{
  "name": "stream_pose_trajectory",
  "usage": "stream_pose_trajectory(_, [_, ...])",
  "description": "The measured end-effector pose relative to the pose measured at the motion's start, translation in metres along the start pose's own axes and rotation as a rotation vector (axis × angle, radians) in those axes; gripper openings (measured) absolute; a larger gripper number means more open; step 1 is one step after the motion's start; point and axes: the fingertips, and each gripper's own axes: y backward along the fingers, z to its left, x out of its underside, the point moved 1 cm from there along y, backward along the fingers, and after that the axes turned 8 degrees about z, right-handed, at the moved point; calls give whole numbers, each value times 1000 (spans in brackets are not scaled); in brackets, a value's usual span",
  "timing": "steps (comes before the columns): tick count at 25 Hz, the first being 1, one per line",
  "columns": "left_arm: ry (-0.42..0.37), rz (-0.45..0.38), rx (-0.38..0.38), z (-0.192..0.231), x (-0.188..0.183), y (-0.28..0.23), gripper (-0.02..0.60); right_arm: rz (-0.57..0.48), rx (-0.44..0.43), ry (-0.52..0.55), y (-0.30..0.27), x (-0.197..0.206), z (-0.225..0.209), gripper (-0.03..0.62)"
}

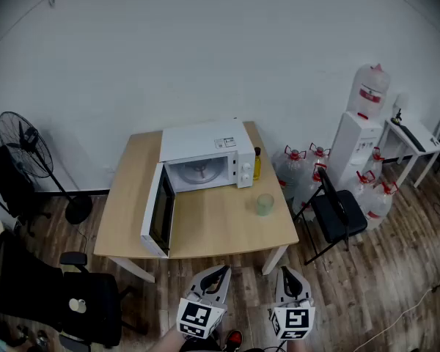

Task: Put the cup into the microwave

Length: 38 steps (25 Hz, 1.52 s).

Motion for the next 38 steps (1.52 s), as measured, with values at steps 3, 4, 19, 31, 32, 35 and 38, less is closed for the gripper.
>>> stream_pose_trajectory(3, [2, -3, -5, -5, -2, -1, 23, -9, -8, 3, 4, -1, -4, 17])
stream_pose_trajectory(4, [3, -3, -7, -7, -1, -1, 23, -8, -10, 5, 5, 0, -5, 17])
stream_pose_trajectory(19, [4, 7, -19, -2, -5, -39, 23, 23, -1, -4, -20, 9, -32, 17])
stream_pose_trajectory(31, [35, 33, -47, 59, -21, -140, 23, 46, -46, -8, -136, -6, -64, 17])
stream_pose_trajectory(32, [40, 39, -50, 65, -22, -149, 23, 51, -52, -8, -148, -7, -66, 17])
stream_pose_trajectory(35, [55, 56, -58, 82, -23, -176, 23, 69, -66, -11, -181, -9, -75, 17])
stream_pose_trajectory(38, [65, 80, -64, 95, -20, -203, 23, 89, -72, -20, -212, -7, -85, 17])
